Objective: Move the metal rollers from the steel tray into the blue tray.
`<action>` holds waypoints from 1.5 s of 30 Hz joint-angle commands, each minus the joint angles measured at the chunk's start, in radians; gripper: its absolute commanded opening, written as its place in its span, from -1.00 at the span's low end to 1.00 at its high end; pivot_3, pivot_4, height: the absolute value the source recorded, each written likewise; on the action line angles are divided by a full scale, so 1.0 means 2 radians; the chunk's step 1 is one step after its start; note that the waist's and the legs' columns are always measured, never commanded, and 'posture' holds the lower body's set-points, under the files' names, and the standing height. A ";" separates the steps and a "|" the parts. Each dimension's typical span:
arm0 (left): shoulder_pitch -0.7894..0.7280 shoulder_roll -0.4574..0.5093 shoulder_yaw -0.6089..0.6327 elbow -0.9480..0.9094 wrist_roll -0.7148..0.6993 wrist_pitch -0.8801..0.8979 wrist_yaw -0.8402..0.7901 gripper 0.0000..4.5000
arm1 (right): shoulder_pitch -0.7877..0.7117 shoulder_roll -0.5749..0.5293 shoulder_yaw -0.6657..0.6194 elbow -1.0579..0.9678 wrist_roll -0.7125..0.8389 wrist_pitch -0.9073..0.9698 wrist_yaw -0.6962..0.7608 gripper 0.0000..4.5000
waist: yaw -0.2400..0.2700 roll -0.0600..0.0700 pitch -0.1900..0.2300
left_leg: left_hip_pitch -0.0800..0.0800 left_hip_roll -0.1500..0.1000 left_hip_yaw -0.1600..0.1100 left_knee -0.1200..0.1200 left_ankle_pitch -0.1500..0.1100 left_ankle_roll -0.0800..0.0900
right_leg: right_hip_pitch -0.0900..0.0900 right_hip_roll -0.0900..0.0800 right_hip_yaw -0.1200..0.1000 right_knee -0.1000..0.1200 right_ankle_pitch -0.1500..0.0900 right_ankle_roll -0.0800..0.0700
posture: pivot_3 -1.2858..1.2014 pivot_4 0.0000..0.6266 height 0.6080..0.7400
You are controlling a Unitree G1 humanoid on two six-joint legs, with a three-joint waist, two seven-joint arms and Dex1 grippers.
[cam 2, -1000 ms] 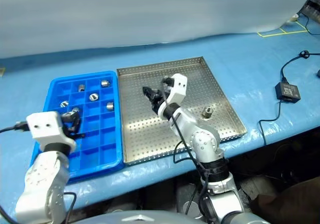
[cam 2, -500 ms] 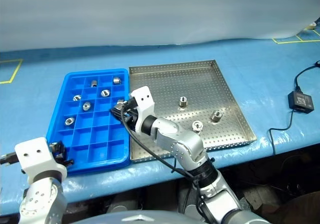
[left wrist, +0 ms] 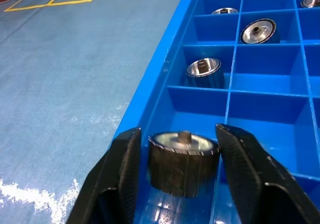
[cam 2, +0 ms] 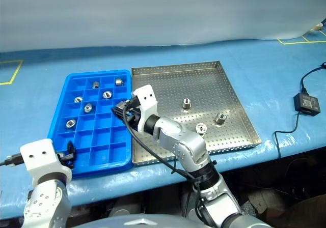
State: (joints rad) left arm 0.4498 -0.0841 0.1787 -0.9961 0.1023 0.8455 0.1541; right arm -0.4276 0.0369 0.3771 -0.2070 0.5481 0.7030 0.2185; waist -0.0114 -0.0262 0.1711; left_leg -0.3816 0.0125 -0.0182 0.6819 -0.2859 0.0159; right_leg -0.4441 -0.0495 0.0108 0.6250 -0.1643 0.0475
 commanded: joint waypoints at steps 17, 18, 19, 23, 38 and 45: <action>0.015 0.047 -0.073 -0.026 -0.023 -0.171 -0.058 0.99 | -0.057 0.046 0.049 0.058 -0.069 -0.042 0.085 -0.43 | 0.001 0.000 0.000 | 0.000 0.000 0.000 0.000 0.000 -0.001 | 0.000 0.000 0.000 0.000 0.000 -0.001 | 0.18 -0.52 1.00; 0.031 0.054 -0.085 -0.026 -0.029 -0.181 -0.070 0.99 | -0.063 0.052 0.052 0.075 -0.076 -0.051 0.090 -0.43 | 0.001 0.000 0.000 | 0.000 0.000 0.000 0.000 0.000 -0.001 | 0.000 0.000 0.000 0.000 -0.001 -0.001 | 0.19 -0.52 1.00; 0.043 0.059 -0.093 -0.026 -0.033 -0.187 -0.077 0.99 | -0.066 0.056 0.053 0.086 -0.082 -0.058 0.095 -0.43 | 0.002 0.000 0.000 | 0.000 0.000 0.000 -0.001 0.000 -0.001 | 0.000 0.000 0.000 0.000 -0.001 -0.001 | 0.19 -0.52 1.00; 0.111 0.065 -0.098 -0.026 -0.036 -0.242 -0.083 0.99 | -0.087 0.077 0.052 0.136 -0.101 -0.085 0.113 -0.43 | 0.007 0.000 0.000 | 0.000 0.001 0.000 -0.001 -0.001 -0.001 | 0.000 0.000 0.000 0.000 -0.001 -0.001 | 0.23 -0.52 1.00; 0.238 -0.038 -0.007 -0.026 -0.078 -0.427 0.024 0.99 | -0.104 0.113 0.068 0.207 -0.122 -0.119 0.164 -0.43 | 0.056 0.001 0.001 | -0.001 0.002 -0.001 -0.001 -0.001 -0.002 | -0.001 0.002 -0.003 0.000 -0.002 -0.002 | 0.39 -0.52 1.00; 0.259 -0.030 -0.020 -0.026 -0.074 -0.444 0.048 0.99 | -0.117 0.127 0.067 0.243 -0.136 -0.142 0.162 -0.43 | 0.068 0.001 0.001 | -0.002 0.003 -0.001 -0.001 -0.002 -0.003 | -0.001 0.003 -0.004 0.000 -0.003 -0.003 | 0.41 -0.52 1.00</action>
State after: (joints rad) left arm 0.9371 -0.1023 0.1438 -1.0022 -0.0509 -0.0131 0.2323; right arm -0.5826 0.1489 0.5152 0.2799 0.2777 0.4563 0.5388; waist 0.1250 -0.0238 0.1732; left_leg -0.3849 0.0197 -0.0213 0.6807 -0.2901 0.0088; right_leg -0.4458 -0.0436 0.0012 0.6247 -0.1709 0.0403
